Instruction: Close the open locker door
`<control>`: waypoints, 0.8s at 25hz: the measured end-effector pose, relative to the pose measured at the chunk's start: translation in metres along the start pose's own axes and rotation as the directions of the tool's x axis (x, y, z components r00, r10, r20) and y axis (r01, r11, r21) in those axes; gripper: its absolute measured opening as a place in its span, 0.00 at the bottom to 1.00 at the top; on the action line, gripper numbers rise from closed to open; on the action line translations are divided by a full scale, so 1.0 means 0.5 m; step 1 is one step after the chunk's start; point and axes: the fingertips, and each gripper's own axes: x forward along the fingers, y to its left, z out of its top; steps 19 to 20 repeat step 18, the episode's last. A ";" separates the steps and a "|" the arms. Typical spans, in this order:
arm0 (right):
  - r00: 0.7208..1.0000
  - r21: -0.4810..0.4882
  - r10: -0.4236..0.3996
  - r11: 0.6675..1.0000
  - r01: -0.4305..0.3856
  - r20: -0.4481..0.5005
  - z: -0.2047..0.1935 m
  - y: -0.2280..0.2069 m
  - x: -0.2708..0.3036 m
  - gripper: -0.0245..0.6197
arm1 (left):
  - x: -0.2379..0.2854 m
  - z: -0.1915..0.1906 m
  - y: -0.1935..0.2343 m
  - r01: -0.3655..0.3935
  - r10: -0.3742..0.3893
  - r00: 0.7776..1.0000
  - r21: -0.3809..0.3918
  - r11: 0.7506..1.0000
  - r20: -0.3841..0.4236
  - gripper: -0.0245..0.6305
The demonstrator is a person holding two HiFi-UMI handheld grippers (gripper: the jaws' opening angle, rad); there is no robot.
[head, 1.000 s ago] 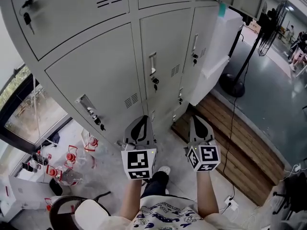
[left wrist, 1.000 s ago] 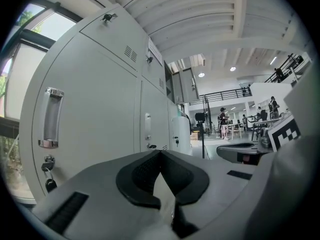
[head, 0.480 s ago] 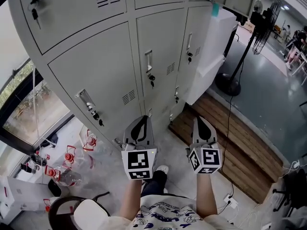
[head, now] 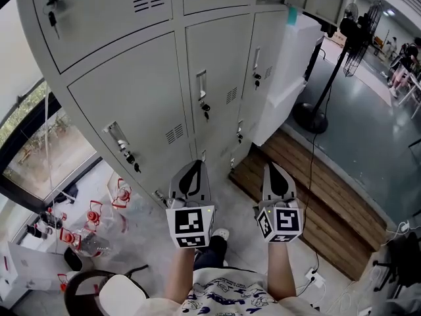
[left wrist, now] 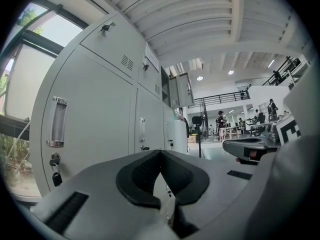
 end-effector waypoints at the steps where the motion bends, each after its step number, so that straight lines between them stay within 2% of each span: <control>1: 1.000 -0.001 -0.002 1.000 0.002 0.000 0.000 -0.002 -0.001 0.03 | 0.000 0.000 -0.002 0.001 -0.001 1.000 -0.001 1.000 0.002 0.04; 20: 1.000 -0.008 -0.001 1.000 0.001 0.005 0.007 -0.004 -0.017 0.03 | -0.017 0.001 -0.009 -0.004 0.004 1.000 -0.011 1.000 0.002 0.04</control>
